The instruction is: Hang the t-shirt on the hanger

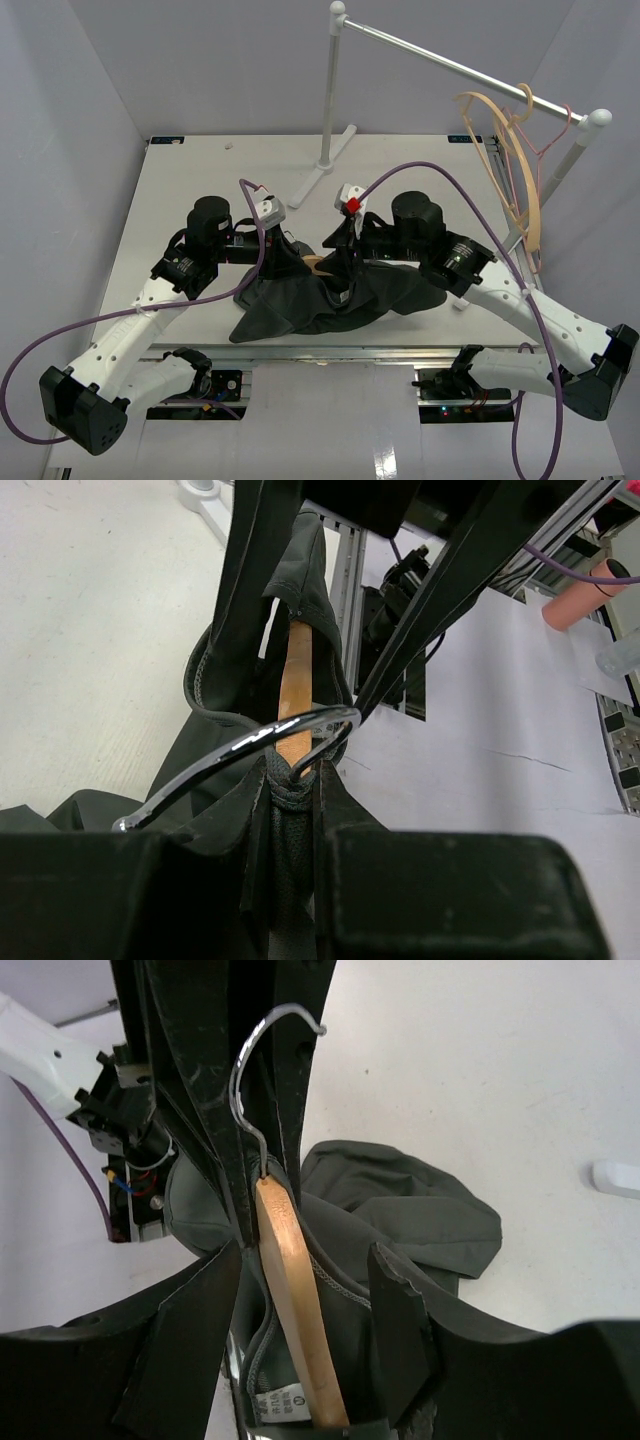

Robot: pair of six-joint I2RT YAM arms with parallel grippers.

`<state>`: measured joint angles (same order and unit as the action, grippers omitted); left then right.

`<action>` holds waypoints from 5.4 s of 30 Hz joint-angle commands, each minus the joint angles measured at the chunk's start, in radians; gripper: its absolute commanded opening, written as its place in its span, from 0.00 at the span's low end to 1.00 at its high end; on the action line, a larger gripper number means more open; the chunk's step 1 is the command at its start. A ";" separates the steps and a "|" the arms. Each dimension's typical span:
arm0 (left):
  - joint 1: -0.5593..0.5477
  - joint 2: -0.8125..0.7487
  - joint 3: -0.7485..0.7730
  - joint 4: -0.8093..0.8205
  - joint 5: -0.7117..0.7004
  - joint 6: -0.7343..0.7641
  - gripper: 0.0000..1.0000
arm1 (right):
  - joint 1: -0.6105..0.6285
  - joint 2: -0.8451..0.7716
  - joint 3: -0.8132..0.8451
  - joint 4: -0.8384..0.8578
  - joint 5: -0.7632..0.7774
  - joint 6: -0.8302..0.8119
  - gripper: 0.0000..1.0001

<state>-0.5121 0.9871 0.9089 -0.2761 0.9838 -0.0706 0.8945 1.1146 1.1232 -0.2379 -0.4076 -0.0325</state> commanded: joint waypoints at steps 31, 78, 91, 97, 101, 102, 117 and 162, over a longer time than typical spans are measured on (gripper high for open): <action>0.003 0.008 0.138 -0.194 -0.417 0.016 0.56 | 0.004 -0.171 -0.038 -0.075 0.217 0.070 0.08; 0.004 0.123 0.485 -0.364 -0.902 -0.030 0.57 | -0.001 -0.116 0.324 -0.159 0.412 0.077 0.08; 0.004 -0.048 0.275 -0.172 -0.588 0.046 0.57 | -0.002 -0.107 0.252 -0.089 0.411 0.085 0.08; 0.004 -0.084 0.276 -0.080 -0.278 0.082 0.58 | -0.002 -0.098 0.172 -0.037 0.211 0.065 0.08; 0.004 -0.084 0.262 -0.066 -0.171 0.132 0.60 | -0.002 -0.099 0.136 -0.001 0.100 0.063 0.08; 0.004 -0.077 0.255 -0.066 -0.126 0.138 0.61 | -0.002 -0.098 0.127 0.012 0.084 0.062 0.08; 0.004 0.019 0.214 -0.084 0.006 0.151 0.60 | -0.002 -0.077 0.069 0.121 -0.059 0.092 0.08; 0.004 0.025 0.285 -0.148 -0.496 0.012 0.00 | -0.001 0.077 0.054 0.076 0.708 0.406 0.43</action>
<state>-0.5079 1.0424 1.1839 -0.4633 0.4858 -0.0402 0.8921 1.1876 1.1860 -0.2709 0.2717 0.3213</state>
